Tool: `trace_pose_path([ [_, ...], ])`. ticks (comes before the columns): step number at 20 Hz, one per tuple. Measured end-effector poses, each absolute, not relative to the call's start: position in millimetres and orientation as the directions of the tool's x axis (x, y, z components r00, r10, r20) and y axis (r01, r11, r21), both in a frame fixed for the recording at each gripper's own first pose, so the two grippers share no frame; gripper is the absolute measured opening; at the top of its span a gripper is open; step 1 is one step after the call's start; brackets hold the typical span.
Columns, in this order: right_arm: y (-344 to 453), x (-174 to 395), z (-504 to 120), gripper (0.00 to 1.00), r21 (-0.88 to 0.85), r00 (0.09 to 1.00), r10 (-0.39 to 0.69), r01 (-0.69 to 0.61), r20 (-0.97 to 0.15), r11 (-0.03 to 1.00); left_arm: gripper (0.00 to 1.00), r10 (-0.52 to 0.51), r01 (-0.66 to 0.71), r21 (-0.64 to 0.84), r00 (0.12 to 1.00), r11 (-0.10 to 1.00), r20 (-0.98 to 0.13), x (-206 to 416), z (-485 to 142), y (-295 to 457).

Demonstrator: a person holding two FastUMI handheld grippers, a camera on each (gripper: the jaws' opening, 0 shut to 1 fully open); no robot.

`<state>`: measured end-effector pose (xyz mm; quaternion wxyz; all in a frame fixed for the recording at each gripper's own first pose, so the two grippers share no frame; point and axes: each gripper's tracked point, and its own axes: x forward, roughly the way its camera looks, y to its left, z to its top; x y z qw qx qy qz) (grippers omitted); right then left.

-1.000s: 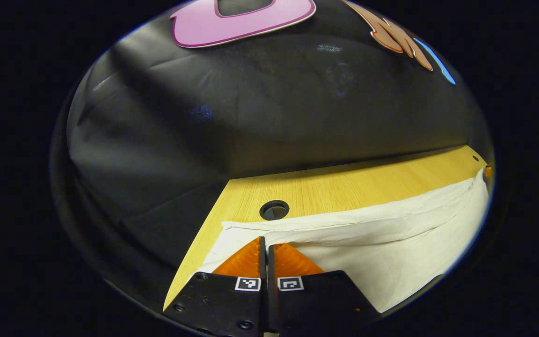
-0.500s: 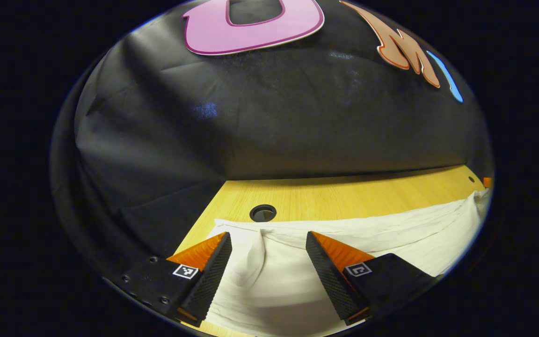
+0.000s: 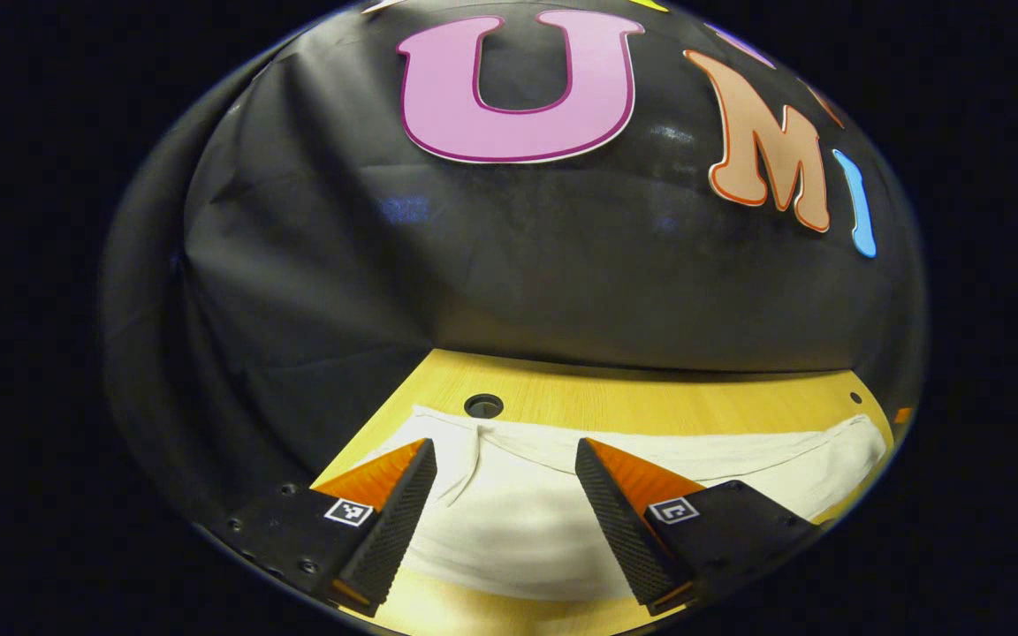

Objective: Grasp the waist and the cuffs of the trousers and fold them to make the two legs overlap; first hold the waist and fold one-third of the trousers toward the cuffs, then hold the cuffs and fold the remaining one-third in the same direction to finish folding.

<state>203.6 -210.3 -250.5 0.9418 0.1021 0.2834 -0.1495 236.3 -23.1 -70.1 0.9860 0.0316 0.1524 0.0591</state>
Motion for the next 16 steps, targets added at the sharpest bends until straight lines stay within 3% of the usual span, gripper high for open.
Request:
trace_pose_path([
  [2, -217.5, 194.2, -263.0, 0.96, 0.132, 0.774, -0.234, 0.378, -0.589, 0.916, 0.95, 0.136, -0.115, 0.089, 0.946, 0.989, -0.296, 224.8, -69.3, -27.0],
  [7, -229.8, 181.5, -298.6, 0.92, 0.225, 0.728, -0.232, 0.471, -0.645, 0.853, 0.95, 0.135, -0.117, 0.077, 0.944, 0.99, -0.302, 206.1, -75.7, -38.3],
  [9, -234.7, 180.8, -308.5, 0.97, 0.229, 0.717, -0.246, 0.496, -0.653, 0.838, 0.95, 0.119, -0.105, 0.066, 0.951, 0.992, -0.287, 202.6, -73.3, -46.5],
  [13, -233.1, 183.3, -318.5, 0.97, 0.268, 0.71, -0.222, 0.507, -0.668, 0.819, 0.95, 0.11, -0.093, 0.072, 0.955, 0.993, -0.274, 202.9, -69.9, -53.9],
  [14, -231.7, 184.8, -319.1, 0.92, 0.281, 0.713, -0.212, 0.506, -0.668, 0.816, 0.95, 0.107, -0.09, 0.073, 0.957, 0.993, -0.269, 202.6, -67.5, -56.3],
  [16, -229.8, 186.1, -322.8, 0.94, 0.284, 0.712, -0.211, 0.508, -0.669, 0.813, 0.95, 0.097, -0.08, 0.073, 0.961, 0.994, -0.258, 203.5, -63.3, -62.1],
])
